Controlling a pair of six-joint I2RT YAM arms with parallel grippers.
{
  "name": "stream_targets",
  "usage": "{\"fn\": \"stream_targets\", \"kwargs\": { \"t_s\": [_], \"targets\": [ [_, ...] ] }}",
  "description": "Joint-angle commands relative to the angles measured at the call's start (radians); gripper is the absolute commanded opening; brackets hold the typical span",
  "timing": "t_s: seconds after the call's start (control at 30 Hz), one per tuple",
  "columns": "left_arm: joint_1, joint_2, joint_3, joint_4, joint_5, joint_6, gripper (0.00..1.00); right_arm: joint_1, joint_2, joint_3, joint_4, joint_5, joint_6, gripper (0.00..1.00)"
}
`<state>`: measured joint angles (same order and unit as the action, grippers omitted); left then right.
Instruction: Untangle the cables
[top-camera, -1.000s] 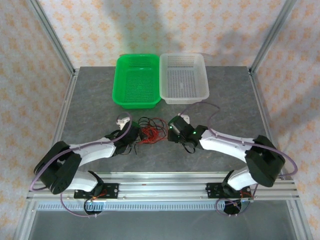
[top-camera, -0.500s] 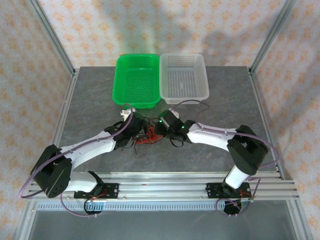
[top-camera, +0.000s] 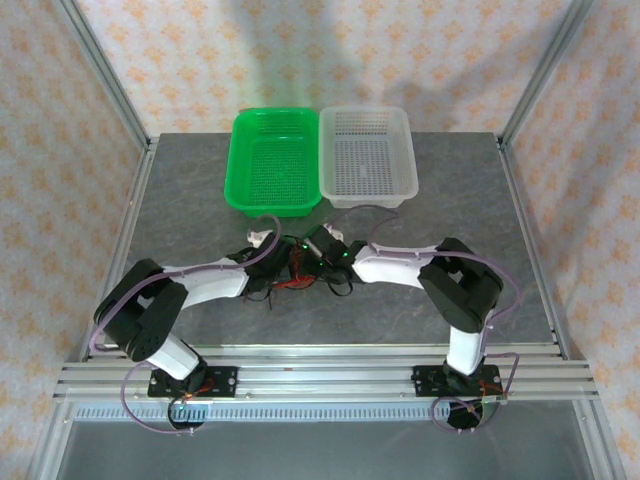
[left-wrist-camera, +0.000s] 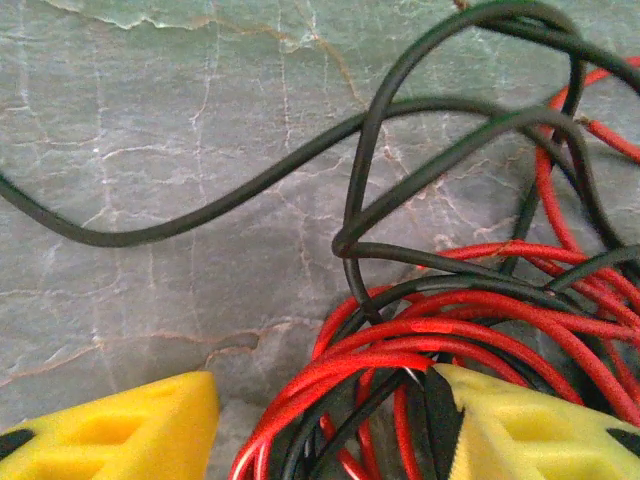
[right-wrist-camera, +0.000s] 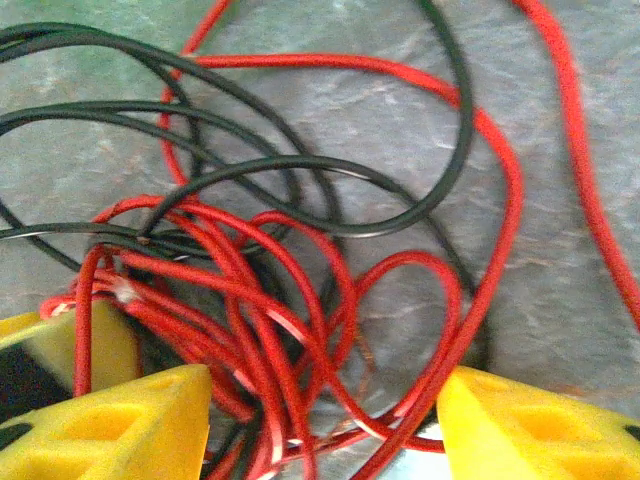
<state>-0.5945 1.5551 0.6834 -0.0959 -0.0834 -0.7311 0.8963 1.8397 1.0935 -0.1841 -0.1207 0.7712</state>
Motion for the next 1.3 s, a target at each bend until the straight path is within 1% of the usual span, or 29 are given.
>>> {"fn": "stream_targets", "kwargs": {
  "t_s": [0.0, 0.13, 0.2, 0.3, 0.43, 0.47, 0.5, 0.67, 0.8, 0.9, 0.93, 1.03, 1.13, 1.2, 1.27],
  "targets": [
    [0.01, 0.043, -0.038, 0.076, 0.007, 0.013, 0.57, 0.007, 0.049, 0.026, -0.003, -0.009, 0.007, 0.61],
    [0.015, 0.063, -0.044, 0.096, 0.021, 0.018, 0.57, 0.007, 0.089, 0.047, -0.024, -0.003, -0.005, 0.6],
    [0.015, 0.063, -0.05, 0.096, 0.036, 0.016, 0.56, 0.009, 0.11, 0.056, -0.045, 0.005, -0.016, 0.55],
    [0.015, 0.03, -0.089, 0.097, 0.06, -0.005, 0.55, 0.007, 0.127, 0.064, -0.097, 0.052, -0.043, 0.36],
    [0.015, -0.079, -0.166, 0.097, 0.092, -0.036, 0.55, 0.009, 0.139, 0.07, -0.178, 0.147, -0.087, 0.07],
    [0.015, -0.114, -0.177, 0.087, 0.099, -0.035, 0.55, 0.008, 0.137, 0.071, -0.192, 0.164, -0.096, 0.02],
    [0.015, -0.148, -0.182, 0.074, 0.106, -0.031, 0.55, 0.008, 0.135, 0.071, -0.197, 0.174, -0.105, 0.0],
    [0.015, -0.348, -0.152, -0.026, 0.129, 0.029, 0.58, 0.007, 0.084, 0.069, -0.172, 0.196, -0.205, 0.0],
    [0.015, -0.444, -0.122, -0.073, 0.121, 0.104, 0.59, -0.002, 0.016, 0.055, -0.089, 0.155, -0.375, 0.0],
    [0.015, -0.455, -0.135, -0.053, 0.14, 0.139, 0.57, -0.019, -0.044, 0.026, -0.014, 0.069, -0.544, 0.0],
    [0.012, -0.454, -0.144, -0.038, 0.155, 0.17, 0.55, -0.028, -0.06, 0.018, 0.001, 0.037, -0.602, 0.0],
    [-0.009, -0.459, -0.179, 0.022, 0.169, 0.201, 0.53, -0.064, -0.102, 0.002, 0.009, -0.065, -0.762, 0.0],
    [-0.058, -0.463, -0.197, 0.056, 0.119, 0.237, 0.52, -0.114, -0.117, 0.016, -0.03, -0.149, -0.864, 0.0],
    [-0.096, -0.462, -0.203, 0.086, 0.087, 0.267, 0.52, -0.126, -0.115, 0.028, -0.052, -0.179, -0.915, 0.0],
    [-0.131, -0.452, -0.205, 0.126, 0.079, 0.303, 0.52, -0.128, -0.105, 0.039, -0.067, -0.211, -0.959, 0.0]
  ]
}}
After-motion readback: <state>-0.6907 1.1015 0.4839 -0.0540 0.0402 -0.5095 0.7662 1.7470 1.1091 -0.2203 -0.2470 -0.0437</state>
